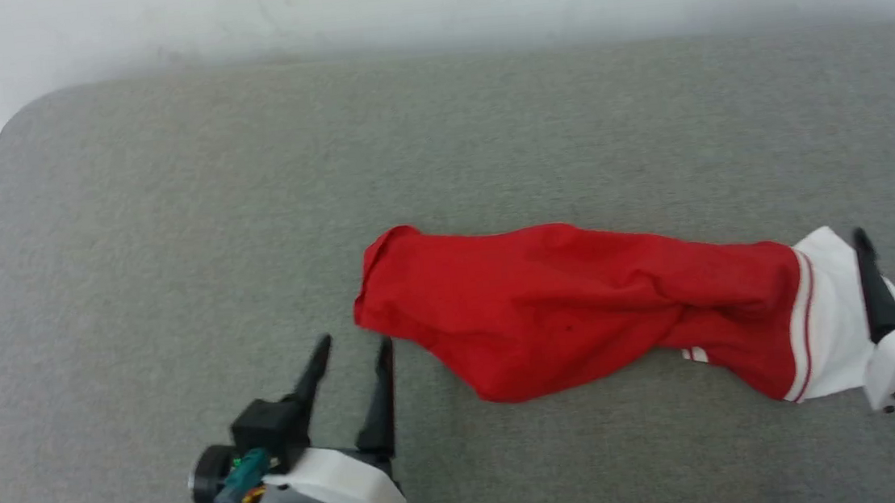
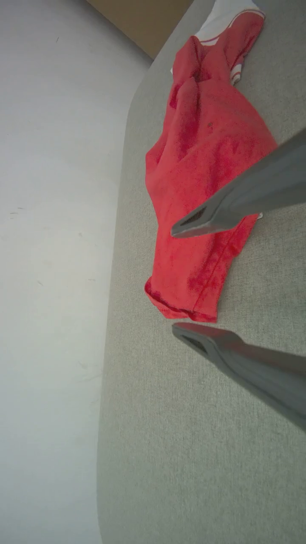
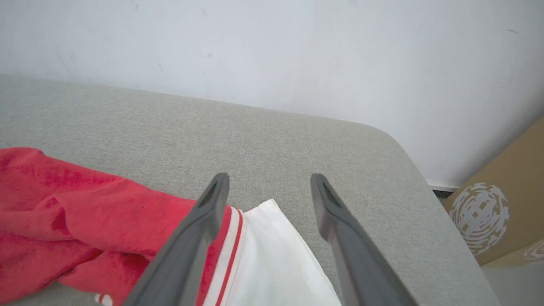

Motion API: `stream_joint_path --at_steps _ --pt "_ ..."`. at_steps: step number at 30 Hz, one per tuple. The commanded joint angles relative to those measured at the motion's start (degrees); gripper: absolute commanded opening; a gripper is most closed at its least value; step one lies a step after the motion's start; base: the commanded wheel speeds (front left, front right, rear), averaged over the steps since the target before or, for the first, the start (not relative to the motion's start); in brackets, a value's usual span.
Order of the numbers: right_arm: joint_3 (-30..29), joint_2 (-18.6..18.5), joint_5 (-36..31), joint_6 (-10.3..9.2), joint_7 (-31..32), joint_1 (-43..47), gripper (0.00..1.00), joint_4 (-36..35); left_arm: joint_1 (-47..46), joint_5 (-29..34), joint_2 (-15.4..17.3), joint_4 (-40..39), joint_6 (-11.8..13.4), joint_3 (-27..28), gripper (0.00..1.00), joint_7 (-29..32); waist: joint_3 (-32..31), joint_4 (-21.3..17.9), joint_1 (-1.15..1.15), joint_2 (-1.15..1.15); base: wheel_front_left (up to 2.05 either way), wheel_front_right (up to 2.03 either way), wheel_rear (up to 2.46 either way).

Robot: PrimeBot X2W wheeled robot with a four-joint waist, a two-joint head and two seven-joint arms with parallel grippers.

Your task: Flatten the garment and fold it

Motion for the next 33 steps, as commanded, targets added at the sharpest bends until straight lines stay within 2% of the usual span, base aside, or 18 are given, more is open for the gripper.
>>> stream_joint_path --at_steps 1,4,8,11,16,20,23,24,25,28,33 --pt "1.3 0.7 -0.2 -0.11 -1.7 1.3 1.00 -2.4 -1.2 -0.7 -0.2 1.1 -0.8 -1.1 1.00 2.3 -1.1 -2.3 0.00 0.00 0.00 0.00 0.00" --pt "3.6 2.2 -0.7 -0.11 -3.8 3.5 1.00 -6.7 -2.7 -0.6 -0.2 3.2 -0.2 -2.5 1.00 8.9 -0.5 -3.9 0.00 0.00 0.00 0.00 0.00" --pt "7.2 4.3 -0.5 -0.11 -4.9 5.8 1.00 -10.6 -6.0 2.5 0.9 6.0 4.5 -2.7 1.00 18.2 1.5 -6.8 0.00 0.00 0.00 0.00 0.00" --pt "7.4 5.6 -1.6 -0.11 -4.6 6.5 1.00 -11.1 -8.6 2.4 1.2 7.3 5.7 -2.2 1.00 22.1 3.3 -8.7 0.00 0.00 0.00 0.00 0.00" --pt "7.5 6.7 -3.6 -0.11 -5.2 6.9 1.00 -10.0 -12.6 3.4 3.2 9.6 6.4 -1.5 1.00 24.6 5.4 -10.4 0.00 0.00 0.00 0.00 0.00" --pt "7.9 7.5 -3.6 -0.11 -6.0 6.8 1.00 -8.8 -15.6 8.3 7.6 14.1 7.3 -3.5 1.00 28.9 6.8 -11.5 0.00 0.00 0.00 0.00 0.00" --pt "6.7 7.8 -3.8 -0.11 -6.2 6.6 1.00 -6.9 -16.1 9.7 8.9 18.1 5.3 -5.9 1.00 34.7 7.3 -11.7 0.00 0.00 0.00 0.00 0.00" --pt "6.4 7.8 -4.0 -0.11 -6.4 6.5 1.00 -6.4 -16.2 9.1 8.8 18.9 4.3 -6.2 0.44 35.9 7.3 -11.7 0.00 0.00 0.00 0.00 0.00" --pt "6.3 7.9 -4.0 -0.11 -6.6 6.3 1.00 -5.9 -16.2 8.5 8.5 19.2 3.4 -6.4 0.00 36.1 7.4 -11.7 0.00 0.00 0.00 0.00 0.00" --pt "6.2 7.9 -3.6 -0.11 -7.1 6.1 1.00 -4.5 -16.0 6.6 8.0 18.3 2.0 -5.9 0.00 33.4 6.7 -11.3 0.00 0.00 0.00 0.00 0.00" --pt "5.7 8.0 -3.2 -0.11 -7.8 6.3 1.00 -2.8 -14.8 4.8 8.0 12.0 3.0 -3.9 0.00 23.9 3.4 -10.3 0.00 0.00 0.00 0.00 0.00"
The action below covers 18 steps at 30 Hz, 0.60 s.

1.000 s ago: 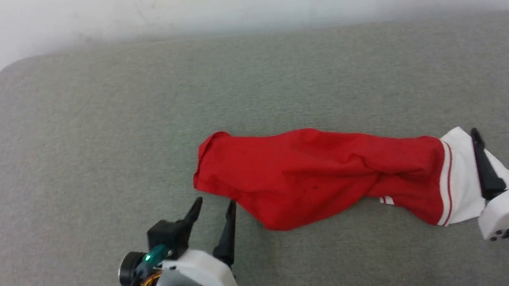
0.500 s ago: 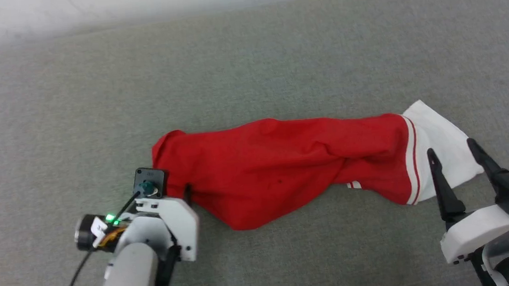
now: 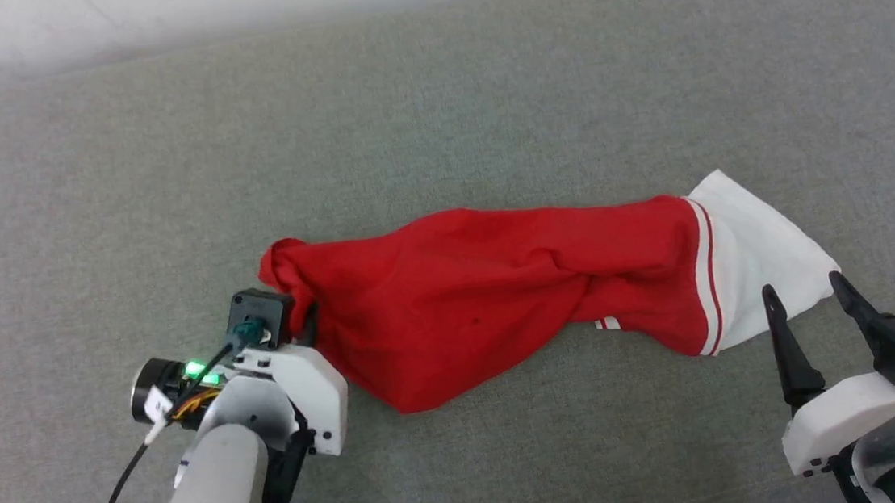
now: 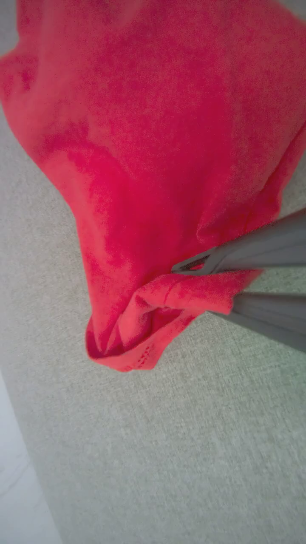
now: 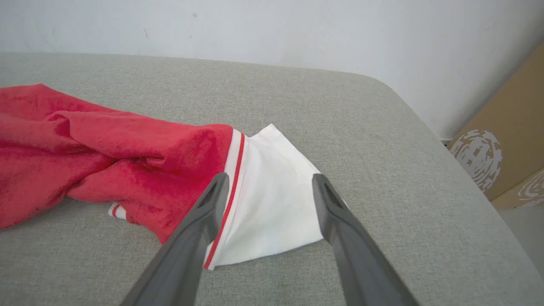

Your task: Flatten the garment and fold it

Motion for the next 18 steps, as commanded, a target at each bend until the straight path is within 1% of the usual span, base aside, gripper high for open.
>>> stream_joint_path --at_steps 1,3,5,8,9,11,14,16,18 --pt "-0.3 0.2 0.2 -0.11 -0.5 0.0 1.00 0.2 1.1 -0.7 -0.1 -1.8 0.1 0.4 0.00 -1.6 -2.8 1.3 -0.01 0.00 0.00 0.00 0.00" --pt "-0.9 0.2 0.3 -0.11 -0.7 0.4 1.00 0.3 1.4 -1.5 0.4 -7.4 -0.4 1.2 0.00 -5.9 -4.5 1.9 -0.01 0.00 0.00 0.00 0.00" --pt "-1.6 0.2 0.3 -0.11 -0.8 0.9 1.00 0.3 1.8 -1.5 1.5 -13.7 0.1 2.4 0.00 -8.8 -5.9 2.5 -0.01 0.00 0.00 0.00 0.00" --pt "-2.0 0.2 0.4 -0.11 -0.8 1.5 1.00 0.3 2.2 -2.0 3.1 -23.9 -0.8 3.1 0.00 -10.4 -7.4 3.0 -0.01 0.00 0.00 0.00 0.00" --pt "-2.0 0.2 0.5 -0.11 -0.9 1.6 1.00 0.2 2.2 -2.9 3.5 -27.2 -1.7 3.1 0.00 -10.3 -7.7 3.1 -0.01 0.00 0.00 0.00 0.00" --pt "-1.8 0.2 0.5 -0.11 -0.9 1.5 1.00 0.2 1.4 -3.0 5.2 -33.2 -2.5 3.3 0.00 -9.5 -8.0 2.9 -0.01 0.00 0.00 0.00 0.00" --pt "-1.1 0.2 0.6 -0.11 -1.0 1.2 1.00 0.2 -0.8 -3.6 6.8 -40.4 -2.9 4.5 0.00 -7.7 -8.3 1.9 -0.01 0.00 0.00 0.00 0.00" --pt "-1.0 0.2 0.9 -0.11 -1.2 1.0 1.00 0.2 -2.8 -3.8 7.3 -43.9 -2.8 5.2 0.00 -6.4 -8.2 1.0 -0.01 0.00 0.00 0.00 0.00" --pt "-0.7 0.2 1.2 -0.11 -1.4 0.9 1.00 0.2 -4.5 -3.8 8.1 -45.0 -2.9 5.4 0.00 -3.9 -7.7 -0.2 -0.01 0.00 0.00 0.00 0.00"
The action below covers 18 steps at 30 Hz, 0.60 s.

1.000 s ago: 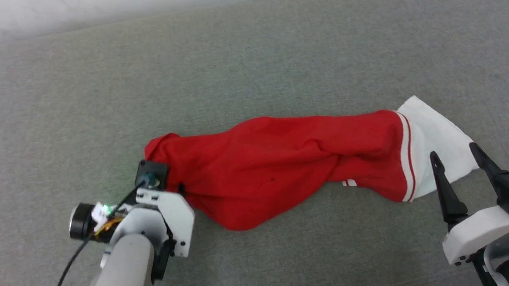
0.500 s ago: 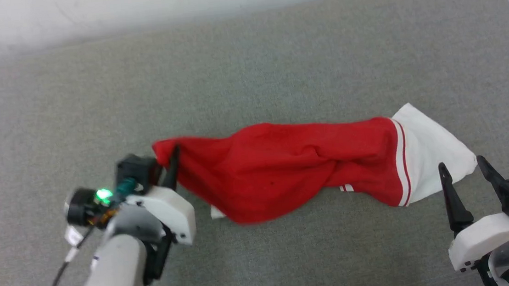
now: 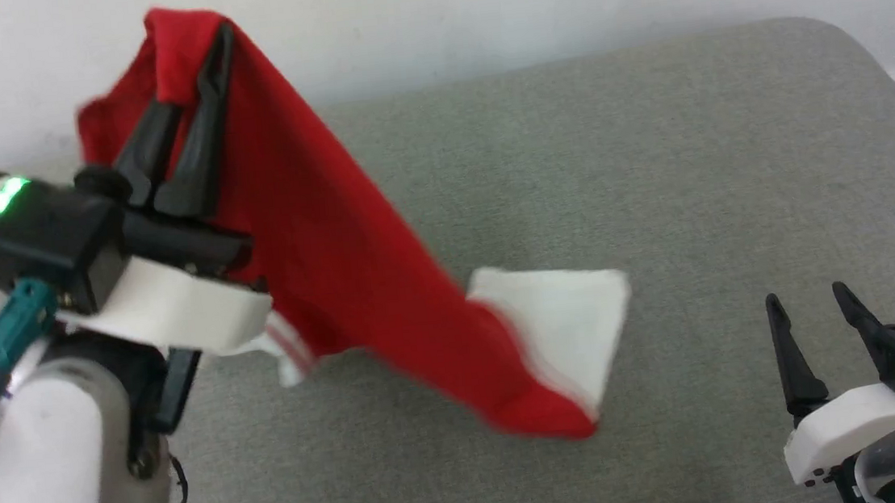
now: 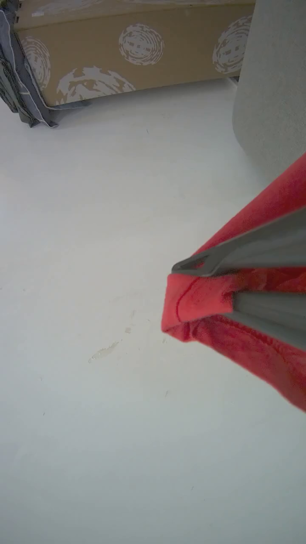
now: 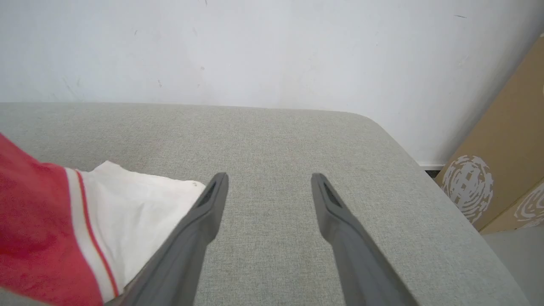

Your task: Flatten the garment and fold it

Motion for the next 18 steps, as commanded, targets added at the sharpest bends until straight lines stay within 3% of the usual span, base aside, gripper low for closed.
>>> stream_joint_path --at_steps 1,4,9,13,18 --pt "0.4 0.1 0.5 -0.11 -0.5 -0.4 1.00 0.0 -1.3 0.0 0.9 0.6 -0.3 0.3 0.00 1.5 1.0 -2.0 0.01 0.00 0.00 0.00 0.00" --pt "1.9 0.1 1.0 -0.11 -0.8 -1.2 1.00 0.2 -3.9 -0.6 2.5 4.9 -0.9 0.5 0.00 5.3 2.6 -4.5 0.01 0.00 0.00 0.00 0.00" --pt "3.2 0.1 2.6 -0.11 -2.1 -3.4 1.00 0.9 -9.4 -0.8 7.4 19.0 -2.7 -2.0 0.00 10.1 6.8 -8.5 0.01 0.00 0.00 0.00 0.00" --pt "4.5 0.1 4.0 -0.11 -3.5 -5.0 1.00 2.3 -15.9 0.2 10.6 31.2 -3.3 -5.4 0.00 8.8 10.3 -10.8 0.01 0.00 0.00 0.00 0.00" --pt "5.8 0.1 5.0 -0.11 -5.0 -6.6 1.00 3.9 -24.8 2.8 11.5 44.1 -3.4 -8.4 0.00 2.8 13.2 -12.4 0.01 0.00 0.00 0.00 0.00"
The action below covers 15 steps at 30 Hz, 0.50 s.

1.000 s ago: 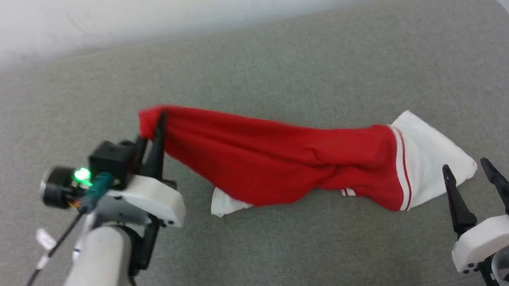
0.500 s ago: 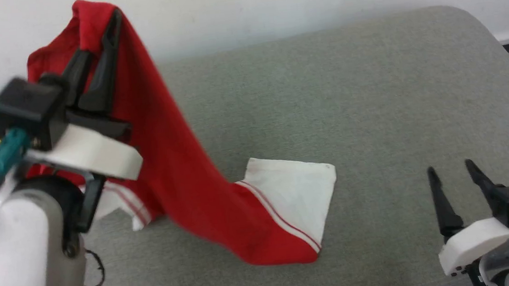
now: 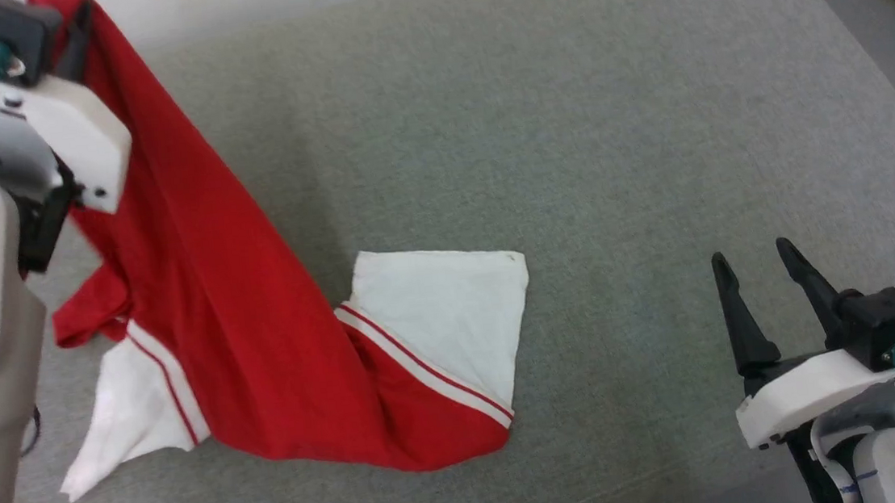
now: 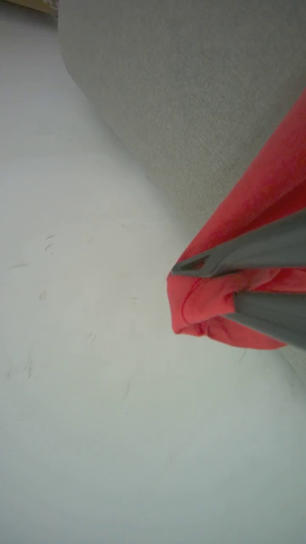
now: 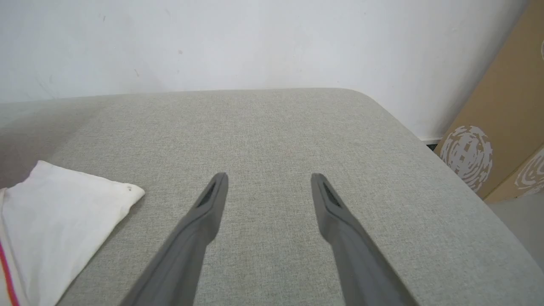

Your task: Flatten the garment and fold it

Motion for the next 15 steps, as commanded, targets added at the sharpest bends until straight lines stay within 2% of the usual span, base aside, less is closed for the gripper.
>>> stream_joint_path --at_steps 1,2,8,15 --pt "0.2 0.1 0.5 -0.11 -0.6 -1.0 1.00 0.5 -2.1 0.7 -0.2 3.4 -0.4 -1.1 0.01 -1.5 3.8 -3.3 -0.01 0.00 0.00 0.00 0.00" --pt "0.4 0.1 0.5 -0.11 -0.7 -1.1 1.00 0.8 -2.8 0.7 -0.7 6.1 -0.4 -2.1 1.00 -1.8 3.9 -3.4 -0.01 0.00 0.00 0.00 0.00" --pt "0.9 0.1 0.4 -0.11 -1.1 -1.8 1.00 2.1 -4.2 -2.8 -2.6 17.4 -0.4 -10.5 1.00 -1.7 3.6 -2.7 -0.01 0.00 0.00 0.00 0.00" --pt "-0.2 0.1 -1.4 -0.11 -0.4 -1.2 1.00 1.8 -5.5 -6.8 -5.0 21.4 -0.2 -9.8 1.00 -10.8 0.0 1.2 -0.01 0.00 0.00 0.00 0.00"
